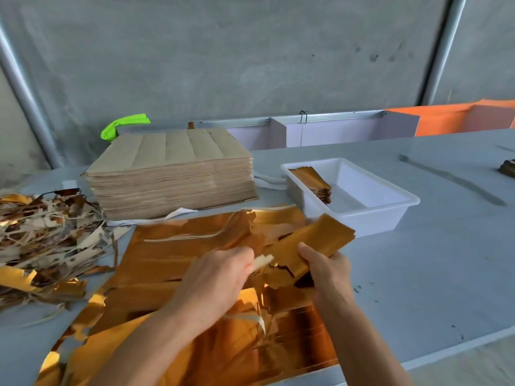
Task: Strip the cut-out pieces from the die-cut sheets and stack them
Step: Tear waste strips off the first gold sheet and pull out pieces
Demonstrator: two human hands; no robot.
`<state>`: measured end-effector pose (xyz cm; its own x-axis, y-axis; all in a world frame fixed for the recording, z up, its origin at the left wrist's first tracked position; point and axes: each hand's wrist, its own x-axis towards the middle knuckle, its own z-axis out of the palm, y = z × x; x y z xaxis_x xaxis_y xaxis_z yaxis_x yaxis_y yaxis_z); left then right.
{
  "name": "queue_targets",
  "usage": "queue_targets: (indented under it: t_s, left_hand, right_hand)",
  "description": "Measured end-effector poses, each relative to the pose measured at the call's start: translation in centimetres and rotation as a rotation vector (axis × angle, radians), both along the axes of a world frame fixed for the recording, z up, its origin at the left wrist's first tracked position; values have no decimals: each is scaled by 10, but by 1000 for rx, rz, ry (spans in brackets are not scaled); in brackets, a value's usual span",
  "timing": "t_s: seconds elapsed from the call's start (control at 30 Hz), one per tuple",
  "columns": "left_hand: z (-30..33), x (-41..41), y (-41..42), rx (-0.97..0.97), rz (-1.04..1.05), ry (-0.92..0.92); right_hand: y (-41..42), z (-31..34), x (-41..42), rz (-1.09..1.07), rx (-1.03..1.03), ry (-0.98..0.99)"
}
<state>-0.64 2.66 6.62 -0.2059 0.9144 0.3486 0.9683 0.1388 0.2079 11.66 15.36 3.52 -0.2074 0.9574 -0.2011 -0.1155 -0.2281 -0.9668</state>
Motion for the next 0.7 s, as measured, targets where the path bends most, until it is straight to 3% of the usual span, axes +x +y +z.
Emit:
queue_targets:
  t_s: [0.07, 0.2, 0.3, 0.47, 0.7]
  left_hand:
    - [-9, 0, 4, -129, -15, 36]
    - [-16, -5, 20, -230, 26, -85]
    - [-14, -4, 41, -63, 109, -150]
    - [-10, 2, 73, 189, 268, 36]
    - [-9, -1, 86, 277, 232, 63]
  right_hand:
    - [4, -3, -1, -3, 86, -34]
    - [7, -6, 4, 66, 265, -45]
    - [8, -5, 9, 56, 355, -89]
    - [7, -2, 9, 56, 448, -110]
    - [6, -3, 9, 88, 423, -110]
